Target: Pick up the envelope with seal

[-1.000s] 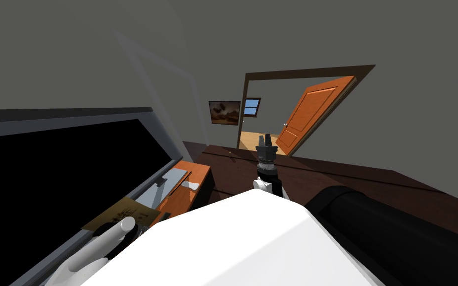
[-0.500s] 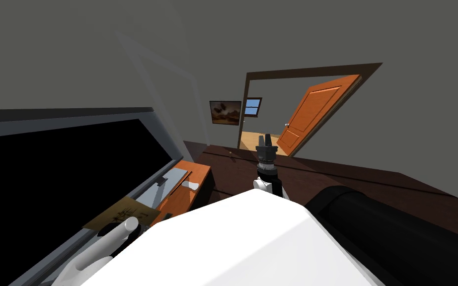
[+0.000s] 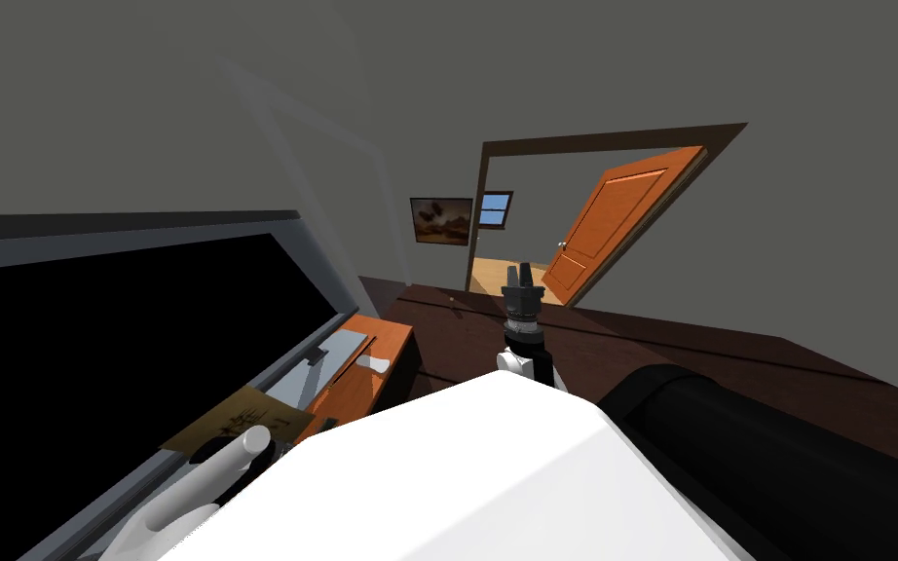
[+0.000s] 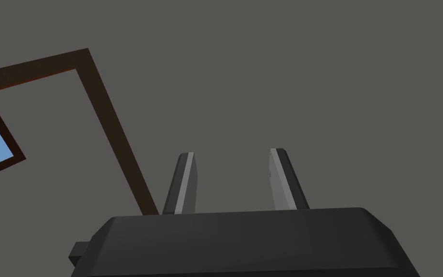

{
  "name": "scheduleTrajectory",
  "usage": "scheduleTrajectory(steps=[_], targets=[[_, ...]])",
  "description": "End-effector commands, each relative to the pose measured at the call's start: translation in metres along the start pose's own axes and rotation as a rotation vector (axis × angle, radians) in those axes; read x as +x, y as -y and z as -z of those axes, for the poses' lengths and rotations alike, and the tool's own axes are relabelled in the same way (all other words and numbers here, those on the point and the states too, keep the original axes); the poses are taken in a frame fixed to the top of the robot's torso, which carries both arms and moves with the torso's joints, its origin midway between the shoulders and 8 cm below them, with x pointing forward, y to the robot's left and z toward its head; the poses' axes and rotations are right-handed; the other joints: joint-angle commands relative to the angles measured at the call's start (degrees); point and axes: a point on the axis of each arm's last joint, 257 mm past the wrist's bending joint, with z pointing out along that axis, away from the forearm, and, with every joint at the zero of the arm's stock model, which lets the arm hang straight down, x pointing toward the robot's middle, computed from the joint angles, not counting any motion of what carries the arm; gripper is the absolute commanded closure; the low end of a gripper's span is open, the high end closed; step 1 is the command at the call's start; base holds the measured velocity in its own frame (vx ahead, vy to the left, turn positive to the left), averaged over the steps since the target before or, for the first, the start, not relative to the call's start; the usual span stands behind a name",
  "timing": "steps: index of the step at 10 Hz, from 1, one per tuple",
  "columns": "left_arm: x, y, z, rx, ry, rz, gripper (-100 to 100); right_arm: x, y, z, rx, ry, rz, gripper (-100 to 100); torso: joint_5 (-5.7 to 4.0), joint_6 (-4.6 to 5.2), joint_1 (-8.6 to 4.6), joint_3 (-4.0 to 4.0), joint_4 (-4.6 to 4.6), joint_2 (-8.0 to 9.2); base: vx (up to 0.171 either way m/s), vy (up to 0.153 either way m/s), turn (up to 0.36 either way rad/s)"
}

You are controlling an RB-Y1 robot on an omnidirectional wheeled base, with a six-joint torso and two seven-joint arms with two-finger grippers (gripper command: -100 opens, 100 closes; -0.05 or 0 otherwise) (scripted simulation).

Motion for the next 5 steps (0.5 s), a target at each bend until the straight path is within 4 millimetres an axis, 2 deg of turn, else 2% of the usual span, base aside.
scheduleTrajectory(steps=[1, 3, 4, 5], targets=[[0.0, 0.004, 0.01, 0.0, 0.0, 0.009, 100, 0.0, 0.0, 0.0, 0.0, 0.0, 0.0, 0, 0.0, 0.0, 0.0, 0.0, 0.0, 0.0, -0.024, 0.024, -0.079], [0.0, 0.008, 0.02, 0.0, 0.0, 0.018, 100, 0.0, 0.0, 0.0, 0.0, 0.0, 0.0, 0, 0.0, -0.01, 0.0, 0.03, 0.01, 0.06, -0.016, 0.016, -0.05], [0.001, 0.008, 0.017, 0.002, -0.001, 0.014, 100, 0.0, 0.0, 0.0, 0.0, 0.0, 0.0, 0, 0.0, -0.01, -0.01, 0.03, 0.01, 0.05, -0.006, 0.006, -0.013], [0.001, 0.009, 0.017, 0.001, 0.0, 0.015, 0, 0.0, 0.0, 0.0, 0.0, 0.0, 0.0, 0, 0.02, -0.03, -0.04, 0.01, -0.01, 0.02, 0.0, 0.0, 0.0]])
